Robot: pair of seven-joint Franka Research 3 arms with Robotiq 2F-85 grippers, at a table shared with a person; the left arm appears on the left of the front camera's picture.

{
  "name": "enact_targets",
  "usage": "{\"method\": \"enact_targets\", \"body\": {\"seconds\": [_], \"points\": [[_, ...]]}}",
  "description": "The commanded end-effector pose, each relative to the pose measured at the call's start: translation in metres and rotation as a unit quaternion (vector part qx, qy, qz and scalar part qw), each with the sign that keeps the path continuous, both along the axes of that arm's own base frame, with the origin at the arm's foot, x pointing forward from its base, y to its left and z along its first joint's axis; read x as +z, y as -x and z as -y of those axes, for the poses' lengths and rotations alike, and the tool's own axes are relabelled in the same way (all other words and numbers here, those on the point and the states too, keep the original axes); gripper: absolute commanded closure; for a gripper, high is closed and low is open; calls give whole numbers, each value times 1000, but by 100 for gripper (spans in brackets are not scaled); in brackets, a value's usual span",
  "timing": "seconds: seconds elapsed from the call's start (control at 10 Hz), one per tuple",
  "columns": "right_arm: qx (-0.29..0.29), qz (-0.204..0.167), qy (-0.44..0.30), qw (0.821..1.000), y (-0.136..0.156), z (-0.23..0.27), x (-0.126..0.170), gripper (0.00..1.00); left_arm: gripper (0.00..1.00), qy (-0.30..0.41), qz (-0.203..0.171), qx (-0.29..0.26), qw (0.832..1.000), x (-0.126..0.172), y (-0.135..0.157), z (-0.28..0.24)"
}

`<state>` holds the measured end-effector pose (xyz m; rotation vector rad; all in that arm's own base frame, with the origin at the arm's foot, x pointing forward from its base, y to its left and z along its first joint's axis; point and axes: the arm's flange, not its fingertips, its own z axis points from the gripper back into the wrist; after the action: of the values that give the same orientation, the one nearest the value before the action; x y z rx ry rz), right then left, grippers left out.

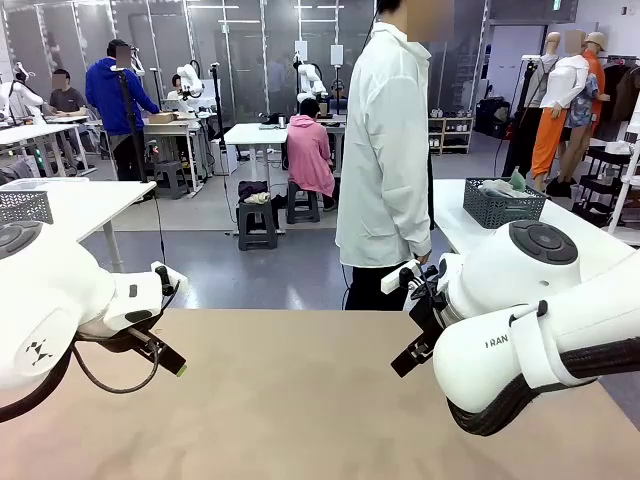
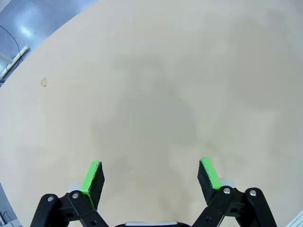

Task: Fold the towels and place them in the basket.
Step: When a person lays out a Towel with hook on the table, fold it in half twice.

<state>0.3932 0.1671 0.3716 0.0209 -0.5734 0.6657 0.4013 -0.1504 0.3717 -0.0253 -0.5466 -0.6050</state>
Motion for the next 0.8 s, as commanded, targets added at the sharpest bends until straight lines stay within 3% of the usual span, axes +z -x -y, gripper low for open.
{"method": "enact_targets", "body": {"seconds": [0.0,0.4,0.7], "points": [[-1,0,-1,1000,0,0,0,0,0,0,0,0,1000,0,0,0],[22,11,-20,1000,-1,17,16,0,0,12,20,-15,1000,13,-3,-12],[80,45,-33,995,-10,70,67,0,0,34,74,-78,994,69,-20,-53]]}}
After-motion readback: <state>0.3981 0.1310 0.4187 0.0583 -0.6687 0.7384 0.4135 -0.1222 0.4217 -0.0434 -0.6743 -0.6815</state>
